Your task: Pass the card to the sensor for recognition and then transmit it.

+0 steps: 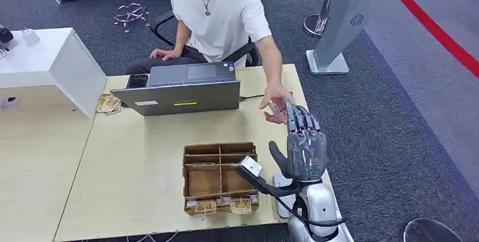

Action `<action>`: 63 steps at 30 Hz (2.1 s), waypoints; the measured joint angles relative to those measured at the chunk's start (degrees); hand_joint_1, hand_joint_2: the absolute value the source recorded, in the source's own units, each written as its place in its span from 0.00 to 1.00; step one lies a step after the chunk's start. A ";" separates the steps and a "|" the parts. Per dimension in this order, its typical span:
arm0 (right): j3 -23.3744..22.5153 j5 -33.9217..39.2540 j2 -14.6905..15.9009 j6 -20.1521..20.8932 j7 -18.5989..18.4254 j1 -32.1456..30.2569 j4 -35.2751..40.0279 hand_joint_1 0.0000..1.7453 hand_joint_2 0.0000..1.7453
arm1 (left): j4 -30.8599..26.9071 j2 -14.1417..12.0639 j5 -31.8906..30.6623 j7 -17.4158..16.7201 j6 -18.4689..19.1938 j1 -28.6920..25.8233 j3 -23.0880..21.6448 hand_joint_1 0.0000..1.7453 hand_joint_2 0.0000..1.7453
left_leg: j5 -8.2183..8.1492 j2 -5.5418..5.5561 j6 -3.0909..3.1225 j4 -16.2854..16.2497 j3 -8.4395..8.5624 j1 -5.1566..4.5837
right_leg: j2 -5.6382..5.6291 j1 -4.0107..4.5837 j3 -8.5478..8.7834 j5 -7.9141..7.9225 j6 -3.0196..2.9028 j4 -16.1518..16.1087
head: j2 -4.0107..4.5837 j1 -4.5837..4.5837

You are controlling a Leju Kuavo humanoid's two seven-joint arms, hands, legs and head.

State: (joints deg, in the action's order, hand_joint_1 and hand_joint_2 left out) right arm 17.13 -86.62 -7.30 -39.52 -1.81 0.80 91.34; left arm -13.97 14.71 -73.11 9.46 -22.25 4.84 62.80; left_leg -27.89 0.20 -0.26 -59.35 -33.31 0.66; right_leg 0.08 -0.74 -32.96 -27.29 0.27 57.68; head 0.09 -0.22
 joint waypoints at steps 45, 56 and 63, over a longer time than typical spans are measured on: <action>15.65 17.11 6.67 8.26 10.16 -3.67 3.67 0.00 1.00 | 0.00 -0.33 1.55 0.15 0.11 0.03 0.04 0.00 0.00 | 0.00 0.00 0.00 0.01 -0.03 0.00 | 0.00 0.00 -0.02 0.00 0.00 0.00 | 0.00 0.00; 15.96 15.63 6.67 8.20 8.11 -1.85 -0.48 0.00 1.00 | 0.00 -0.35 1.33 0.00 0.31 0.03 0.04 0.00 0.00 | 0.00 0.00 0.00 0.00 -0.03 0.00 | 0.00 0.00 -0.02 0.00 0.00 0.00 | 0.00 0.02; 15.96 14.71 6.67 8.15 7.19 -1.30 -1.94 0.00 1.00 | 0.00 -0.37 1.01 -0.04 0.57 0.03 0.04 0.00 0.00 | 0.00 0.00 0.00 0.00 -0.03 0.00 | 0.01 0.00 -0.02 0.00 0.00 0.00 | 0.00 0.00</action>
State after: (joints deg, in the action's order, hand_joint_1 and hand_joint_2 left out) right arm 33.09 -71.91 -0.63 -31.36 5.38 -0.50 89.40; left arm -13.97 14.34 -72.11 9.42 -21.68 4.87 62.84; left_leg -27.89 0.20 -0.26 -59.34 -33.34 0.66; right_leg 0.08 -0.74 -32.98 -27.29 0.27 57.68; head 0.09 -0.22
